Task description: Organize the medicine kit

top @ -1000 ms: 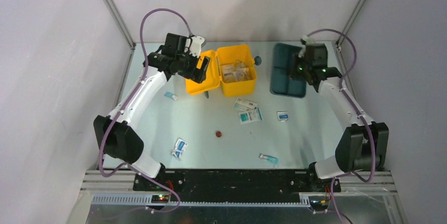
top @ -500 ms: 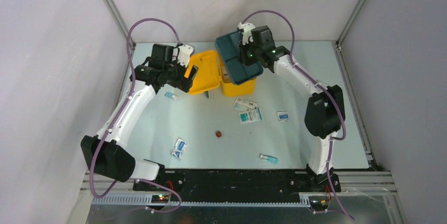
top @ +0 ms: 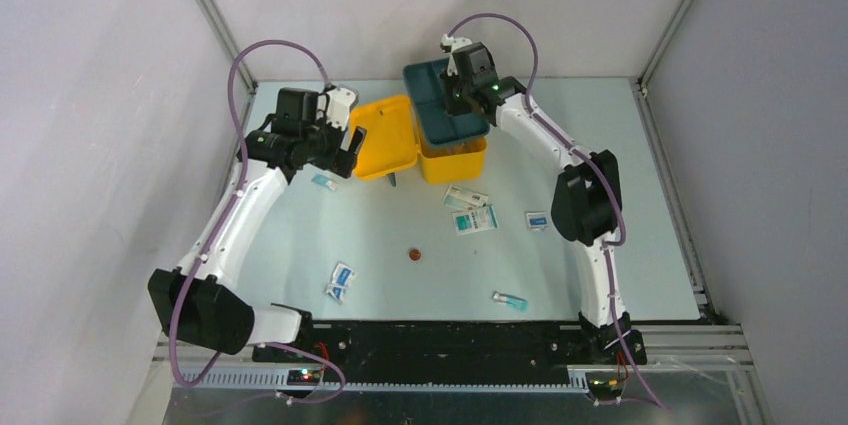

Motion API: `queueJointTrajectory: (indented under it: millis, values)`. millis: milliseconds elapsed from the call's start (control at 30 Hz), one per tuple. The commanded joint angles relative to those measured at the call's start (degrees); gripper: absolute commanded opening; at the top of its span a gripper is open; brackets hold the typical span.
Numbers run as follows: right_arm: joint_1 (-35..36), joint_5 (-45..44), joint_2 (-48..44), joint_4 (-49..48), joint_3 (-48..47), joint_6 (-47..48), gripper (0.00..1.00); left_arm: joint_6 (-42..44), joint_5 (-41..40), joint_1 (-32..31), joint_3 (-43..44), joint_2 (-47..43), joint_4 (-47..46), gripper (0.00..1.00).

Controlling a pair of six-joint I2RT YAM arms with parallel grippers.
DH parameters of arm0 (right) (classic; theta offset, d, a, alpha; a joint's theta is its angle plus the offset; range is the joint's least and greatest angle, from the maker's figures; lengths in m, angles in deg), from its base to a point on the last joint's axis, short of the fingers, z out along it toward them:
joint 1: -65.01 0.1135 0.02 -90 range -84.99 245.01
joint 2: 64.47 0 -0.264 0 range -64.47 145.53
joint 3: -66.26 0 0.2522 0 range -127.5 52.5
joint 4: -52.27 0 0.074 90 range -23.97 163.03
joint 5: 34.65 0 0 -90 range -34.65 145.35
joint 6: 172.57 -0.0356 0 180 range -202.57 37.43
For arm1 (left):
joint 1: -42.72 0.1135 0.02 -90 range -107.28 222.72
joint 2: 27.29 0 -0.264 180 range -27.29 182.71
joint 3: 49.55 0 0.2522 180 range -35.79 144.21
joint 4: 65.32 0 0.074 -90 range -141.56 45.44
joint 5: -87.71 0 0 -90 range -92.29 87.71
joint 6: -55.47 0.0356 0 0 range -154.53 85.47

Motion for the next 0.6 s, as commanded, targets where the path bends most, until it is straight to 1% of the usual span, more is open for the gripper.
queueJointTrajectory:
  millis: [0,33,133,267,400,467,567]
  values:
    - [0.2,-4.5,3.8,5.1,-10.1,-6.7,0.0,0.0,0.9,0.9,-0.6,-2.4,-1.3,0.95]
    - [0.5,-4.6,4.3,7.1,-12.9,-6.7,0.0,0.0,1.0,1.1,-0.6,-2.4,-1.3,0.95]
    - [1.0,-4.5,5.3,9.9,-14.9,-6.8,0.0,-0.2,1.2,1.3,-0.5,-2.3,-1.4,0.95]
    - [1.8,-6.0,4.3,12.6,-12.4,-7.0,0.0,-0.7,1.8,1.6,-0.1,-1.8,-1.3,0.95]
    - [2.4,-5.6,3.2,12.6,-8.5,-9.1,0.0,-1.5,2.8,1.8,-0.3,-1.6,-1.7,0.95]
    - [2.9,-5.4,3.1,11.7,-8.2,-10.1,0.0,-1.9,3.1,1.7,-0.7,-1.6,-1.7,0.95]
    - [3.6,-8.8,3.5,10.4,-8.4,-10.8,0.0,-2.3,3.3,1.8,-1.3,-2.0,-1.9,0.95]
